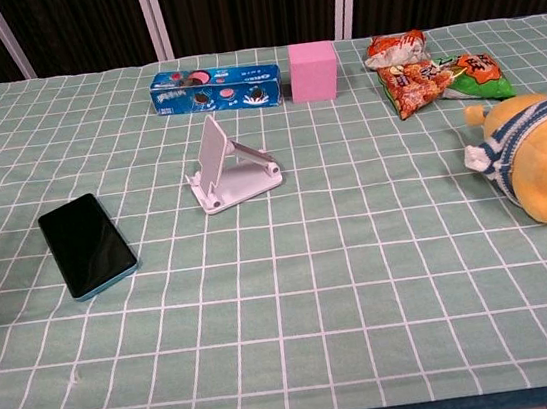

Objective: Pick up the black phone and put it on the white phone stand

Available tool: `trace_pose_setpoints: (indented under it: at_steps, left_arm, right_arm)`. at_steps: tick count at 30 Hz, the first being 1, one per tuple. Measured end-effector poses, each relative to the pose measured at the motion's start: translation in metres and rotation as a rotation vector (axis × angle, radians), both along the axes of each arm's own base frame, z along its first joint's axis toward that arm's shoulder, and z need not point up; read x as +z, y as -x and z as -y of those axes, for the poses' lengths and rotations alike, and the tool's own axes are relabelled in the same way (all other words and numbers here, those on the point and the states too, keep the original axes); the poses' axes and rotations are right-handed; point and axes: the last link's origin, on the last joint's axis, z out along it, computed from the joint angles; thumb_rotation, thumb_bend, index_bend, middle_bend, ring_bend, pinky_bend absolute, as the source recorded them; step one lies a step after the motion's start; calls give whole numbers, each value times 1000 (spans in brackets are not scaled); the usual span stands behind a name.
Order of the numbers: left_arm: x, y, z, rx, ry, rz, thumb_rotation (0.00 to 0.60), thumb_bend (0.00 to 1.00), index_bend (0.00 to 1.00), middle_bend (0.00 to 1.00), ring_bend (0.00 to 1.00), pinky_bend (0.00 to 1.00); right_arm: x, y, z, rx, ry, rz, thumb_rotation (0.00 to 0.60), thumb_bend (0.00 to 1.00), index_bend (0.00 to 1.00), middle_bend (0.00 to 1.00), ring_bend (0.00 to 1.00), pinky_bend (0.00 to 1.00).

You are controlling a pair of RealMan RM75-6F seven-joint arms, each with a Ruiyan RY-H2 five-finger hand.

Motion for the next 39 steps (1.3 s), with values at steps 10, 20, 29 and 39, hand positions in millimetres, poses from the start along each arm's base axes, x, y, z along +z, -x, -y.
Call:
trace_pose_setpoints:
  at_steps: [10, 20, 29, 39]
  left_arm:
    - [0, 0, 0, 1, 1, -3, 600, 46, 0, 0, 0, 0]
    - [-2, 1, -3, 2, 32, 2, 600, 46, 0, 0, 0, 0]
    - [-9, -6, -17, -42, 123, -93, 600, 46, 0, 0, 0, 0]
    - [-26, -29, -65, -139, 273, -293, 600, 47, 0, 0, 0, 0]
  right_arm:
    - [0, 0, 0, 0, 1, 0, 600, 425, 8, 0, 0, 140]
    - [-1, -1, 1, -6, -2, -6, 600, 425, 8, 0, 0, 140]
    - [-1, 1, 5, -20, -5, -2, 600, 425, 8, 0, 0, 140]
    - [-2, 1, 6, -25, -5, -9, 600, 424, 7, 0, 0, 140]
